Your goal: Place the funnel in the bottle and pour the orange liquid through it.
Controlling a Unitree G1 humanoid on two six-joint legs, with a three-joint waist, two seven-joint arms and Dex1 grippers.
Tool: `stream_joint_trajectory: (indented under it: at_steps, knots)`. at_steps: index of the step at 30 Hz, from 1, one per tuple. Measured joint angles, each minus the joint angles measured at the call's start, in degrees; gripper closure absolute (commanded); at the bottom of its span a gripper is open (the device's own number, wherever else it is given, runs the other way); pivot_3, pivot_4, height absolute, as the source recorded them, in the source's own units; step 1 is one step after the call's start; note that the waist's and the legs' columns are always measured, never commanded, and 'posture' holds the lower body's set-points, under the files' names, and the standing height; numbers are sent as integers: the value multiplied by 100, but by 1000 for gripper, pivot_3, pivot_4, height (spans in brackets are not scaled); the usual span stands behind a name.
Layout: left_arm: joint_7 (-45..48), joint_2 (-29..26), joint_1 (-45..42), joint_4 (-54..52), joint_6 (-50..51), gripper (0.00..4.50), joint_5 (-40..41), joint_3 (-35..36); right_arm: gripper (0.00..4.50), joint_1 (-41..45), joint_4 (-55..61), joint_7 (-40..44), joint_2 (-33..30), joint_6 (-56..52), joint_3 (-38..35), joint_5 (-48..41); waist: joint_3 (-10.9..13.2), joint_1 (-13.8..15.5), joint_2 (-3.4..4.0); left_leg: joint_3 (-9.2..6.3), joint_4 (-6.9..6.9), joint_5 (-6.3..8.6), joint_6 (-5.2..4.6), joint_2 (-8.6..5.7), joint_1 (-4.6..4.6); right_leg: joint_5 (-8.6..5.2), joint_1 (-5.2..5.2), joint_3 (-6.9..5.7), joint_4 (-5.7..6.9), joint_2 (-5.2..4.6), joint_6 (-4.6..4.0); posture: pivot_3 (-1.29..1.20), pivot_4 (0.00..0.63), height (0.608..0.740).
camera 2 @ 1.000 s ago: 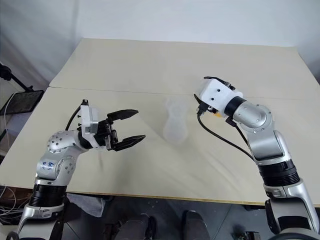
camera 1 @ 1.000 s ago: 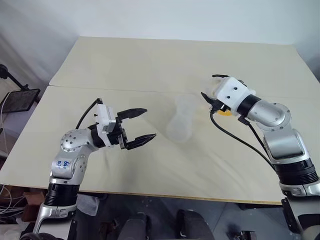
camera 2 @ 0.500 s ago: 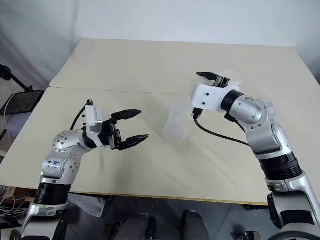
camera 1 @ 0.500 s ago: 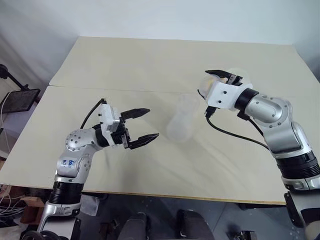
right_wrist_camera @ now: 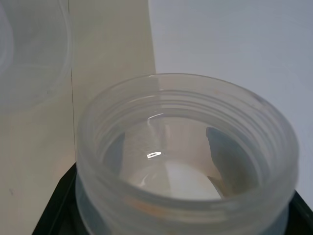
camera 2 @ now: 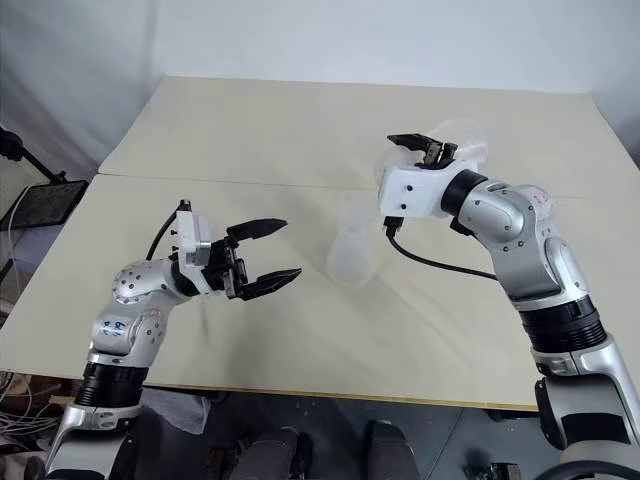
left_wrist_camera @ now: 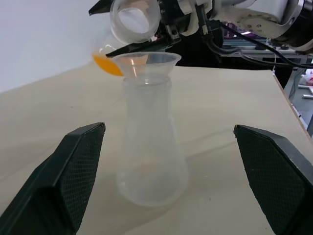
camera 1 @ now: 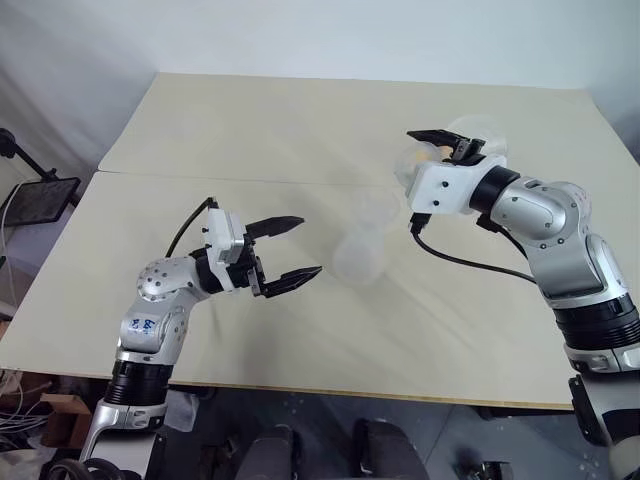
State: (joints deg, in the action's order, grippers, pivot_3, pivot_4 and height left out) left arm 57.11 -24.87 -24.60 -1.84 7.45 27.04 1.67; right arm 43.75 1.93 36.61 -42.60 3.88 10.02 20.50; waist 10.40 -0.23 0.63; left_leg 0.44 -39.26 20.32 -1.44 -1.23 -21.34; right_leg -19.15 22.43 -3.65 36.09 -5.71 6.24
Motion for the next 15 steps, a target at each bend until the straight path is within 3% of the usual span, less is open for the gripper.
stream_joint_trajectory:
  at_steps: [15]
  knots:
    - [-2,122,-1,24,-16,0,-27,-41,1985,107,0,-75,3,242,120,662,0,-2,0,2,-1,0,0,0,0,0,2,1,4,1,0,0,150,740]
